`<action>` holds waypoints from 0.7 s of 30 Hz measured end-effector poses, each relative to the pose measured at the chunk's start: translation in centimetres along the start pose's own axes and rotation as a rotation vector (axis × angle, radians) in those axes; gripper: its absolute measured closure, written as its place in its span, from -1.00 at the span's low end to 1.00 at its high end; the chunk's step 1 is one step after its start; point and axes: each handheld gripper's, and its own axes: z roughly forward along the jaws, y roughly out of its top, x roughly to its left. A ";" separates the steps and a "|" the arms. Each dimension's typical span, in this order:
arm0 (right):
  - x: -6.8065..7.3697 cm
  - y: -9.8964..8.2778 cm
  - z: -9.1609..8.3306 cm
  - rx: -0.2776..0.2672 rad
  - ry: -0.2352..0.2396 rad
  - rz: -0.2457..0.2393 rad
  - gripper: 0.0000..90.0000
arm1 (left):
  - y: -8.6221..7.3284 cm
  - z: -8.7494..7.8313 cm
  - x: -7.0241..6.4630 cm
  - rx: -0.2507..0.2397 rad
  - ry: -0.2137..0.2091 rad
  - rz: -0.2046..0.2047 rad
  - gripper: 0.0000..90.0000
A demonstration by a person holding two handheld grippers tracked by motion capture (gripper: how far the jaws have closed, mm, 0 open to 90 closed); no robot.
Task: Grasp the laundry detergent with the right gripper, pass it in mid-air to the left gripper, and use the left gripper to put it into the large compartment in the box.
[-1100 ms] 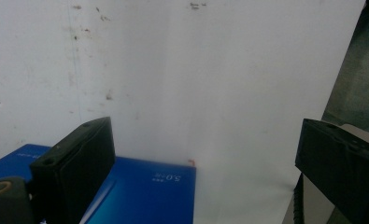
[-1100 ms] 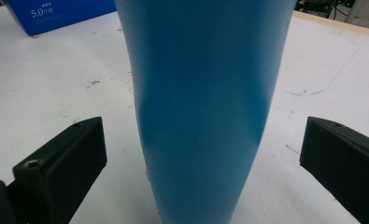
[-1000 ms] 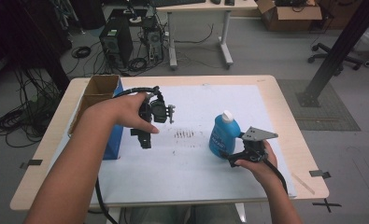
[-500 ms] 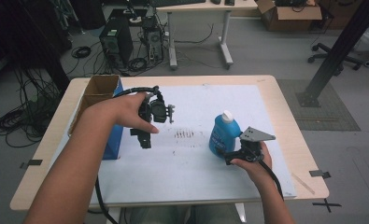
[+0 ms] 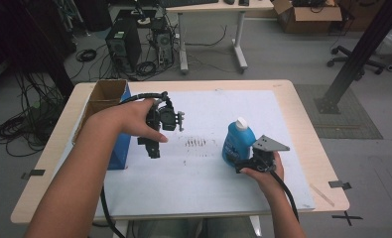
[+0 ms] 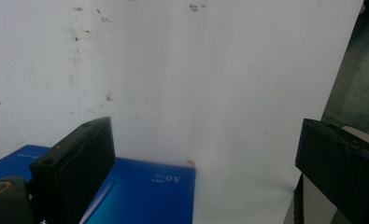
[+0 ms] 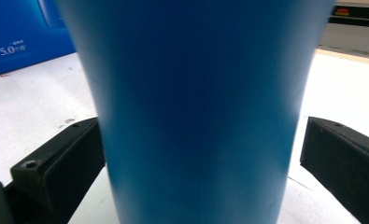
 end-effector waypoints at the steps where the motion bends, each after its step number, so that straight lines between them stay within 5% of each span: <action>1: 0.0 -0.1 0.1 -0.007 -0.007 0.004 -1.00 | 0.0 0.0 0.0 0.000 0.000 0.003 -0.88; 21: 0.5 -0.2 0.3 -0.051 -0.036 -0.005 -0.84 | -0.1 0.1 0.1 -0.001 0.000 0.005 -0.88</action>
